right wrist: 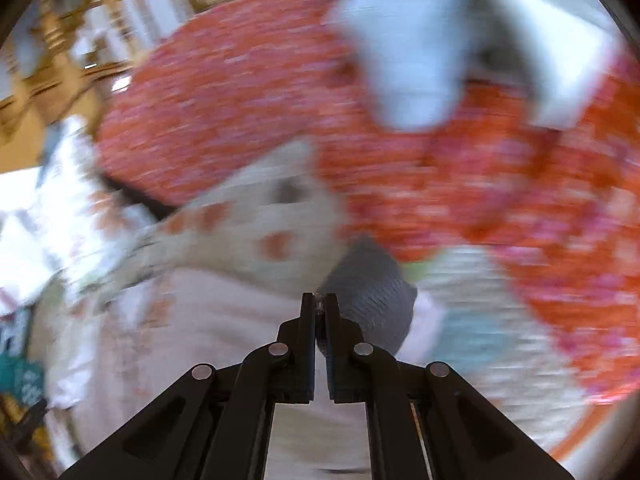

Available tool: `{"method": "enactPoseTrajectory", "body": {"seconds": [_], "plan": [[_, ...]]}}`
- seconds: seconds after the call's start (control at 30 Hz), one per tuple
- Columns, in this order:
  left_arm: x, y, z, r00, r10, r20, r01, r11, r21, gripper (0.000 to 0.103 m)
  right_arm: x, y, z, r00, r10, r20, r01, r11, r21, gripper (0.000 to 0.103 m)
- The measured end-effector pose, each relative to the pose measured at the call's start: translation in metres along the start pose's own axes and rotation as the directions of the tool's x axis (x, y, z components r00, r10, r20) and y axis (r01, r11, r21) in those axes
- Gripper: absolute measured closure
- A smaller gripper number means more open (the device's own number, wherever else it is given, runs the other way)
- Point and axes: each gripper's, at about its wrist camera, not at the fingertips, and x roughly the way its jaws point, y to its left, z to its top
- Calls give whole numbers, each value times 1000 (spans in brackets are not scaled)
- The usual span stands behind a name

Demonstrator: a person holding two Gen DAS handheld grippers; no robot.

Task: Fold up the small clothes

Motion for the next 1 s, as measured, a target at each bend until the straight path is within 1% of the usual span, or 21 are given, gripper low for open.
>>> {"method": "enactPoseTrajectory", "body": {"seconds": [0.07, 0.13, 0.2, 0.23, 0.27, 0.33, 0.37, 0.47, 0.53, 0.6, 0.73, 0.87, 0.97, 1.0], "plan": [[4, 13, 8, 1000, 11, 15, -10, 1000, -16, 35, 22, 58, -5, 996, 87, -34, -88, 996, -30, 100], [8, 32, 16, 999, 26, 38, -24, 999, -42, 35, 43, 108, -11, 988, 140, -69, -144, 988, -57, 100], [10, 52, 19, 998, 35, 53, -31, 997, -73, 35, 71, 171, -24, 972, 197, -128, -209, 973, -95, 100], [12, 63, 19, 998, 37, 57, -31, 995, -94, 35, 84, 191, -28, 966, 211, -151, -228, 968, -106, 100], [15, 77, 20, 998, 40, 53, -33, 992, -125, 35, 96, 218, -38, 955, 232, -183, -257, 958, -124, 100], [18, 96, 21, 998, 43, 35, -36, 984, -172, 35, 120, 267, -58, 939, 249, -237, -292, 942, -164, 100], [18, 103, 22, 999, 34, 35, -27, 981, -193, 34, 134, 285, -65, 933, 252, -258, -302, 937, -177, 100], [12, 123, 28, 998, 9, 55, 6, 965, -261, 34, 159, 331, -89, 916, 256, -308, -326, 923, -202, 100], [7, 133, 30, 998, -7, 68, 27, 955, -296, 34, 176, 355, -101, 908, 255, -334, -333, 921, -203, 100], [3, 140, 31, 997, -20, 79, 45, 945, -325, 34, 189, 376, -113, 904, 245, -351, -332, 919, -213, 100], [-4, 152, 33, 995, -31, 96, 64, 926, -372, 34, 200, 406, -127, 899, 247, -361, -343, 911, -229, 100], [-9, 164, 33, 995, -16, 100, 55, 914, -403, 34, 200, 421, -151, 873, 276, -402, -387, 893, -228, 99], [-16, 177, 32, 994, 4, 112, 44, 903, -428, 34, 205, 428, -175, 854, 263, -449, -405, 877, -258, 98], [-19, 182, 31, 993, 12, 115, 39, 899, -437, 34, 209, 432, -185, 845, 254, -471, -412, 871, -268, 97]]}}
